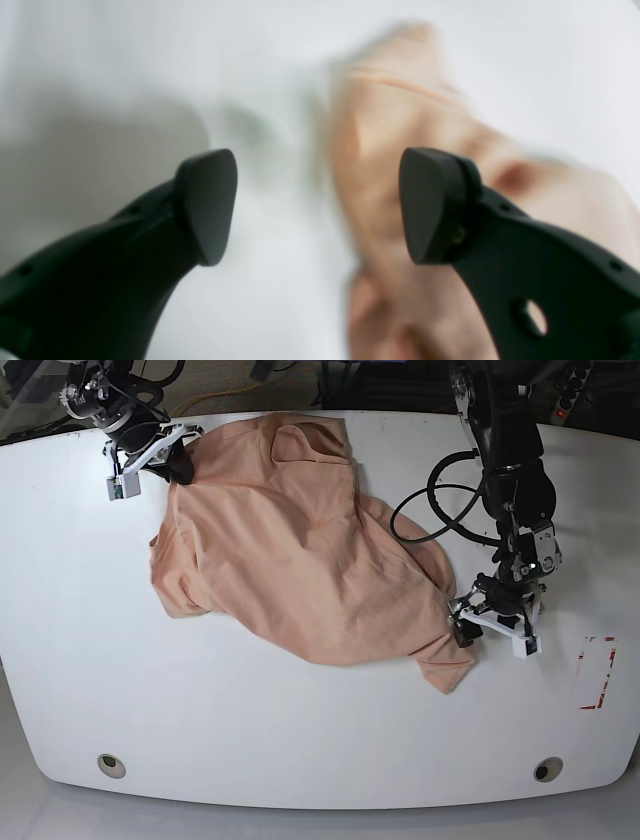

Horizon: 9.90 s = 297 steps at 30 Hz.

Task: Fold the T-shirt properly
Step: 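Reach the left gripper to the opposite shirt edge and grasp it, then lift the shirt with both grippers and stretch it apart, then lay the stretched shirt flat on the table and open both grippers, then regrasp the shirt edge with both grippers, then lift the shirt high with both grippers and shake it out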

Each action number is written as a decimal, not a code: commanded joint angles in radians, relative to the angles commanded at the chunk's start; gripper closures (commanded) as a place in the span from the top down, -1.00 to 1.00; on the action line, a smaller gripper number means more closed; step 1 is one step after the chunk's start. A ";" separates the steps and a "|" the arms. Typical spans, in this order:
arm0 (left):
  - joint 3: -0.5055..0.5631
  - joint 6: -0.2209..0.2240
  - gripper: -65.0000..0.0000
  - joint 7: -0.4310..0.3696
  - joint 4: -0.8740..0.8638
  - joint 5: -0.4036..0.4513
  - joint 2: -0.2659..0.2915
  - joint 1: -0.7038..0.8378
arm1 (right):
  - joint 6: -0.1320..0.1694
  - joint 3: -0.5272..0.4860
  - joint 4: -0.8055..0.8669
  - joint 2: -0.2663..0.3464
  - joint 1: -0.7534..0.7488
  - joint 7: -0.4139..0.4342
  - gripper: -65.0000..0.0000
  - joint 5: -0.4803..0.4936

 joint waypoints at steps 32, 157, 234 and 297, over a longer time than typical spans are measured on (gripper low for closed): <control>0.002 -0.005 -1.00 0.014 0.032 -0.005 -0.006 -0.005 | -0.002 0.005 0.005 0.034 0.069 0.005 -1.00 0.003; -0.115 -0.419 0.55 0.336 0.715 -0.008 -0.259 0.658 | -0.002 -0.011 -0.193 -0.040 0.031 -0.215 0.38 0.259; -0.463 -0.582 -1.00 0.460 0.649 -0.066 -0.213 0.560 | 0.124 -0.021 0.011 -0.058 0.021 -0.218 -1.00 0.155; -0.071 -0.582 -1.00 0.811 0.580 0.091 -0.342 -0.781 | 0.137 -0.397 -0.454 0.543 1.398 -0.327 -1.00 0.066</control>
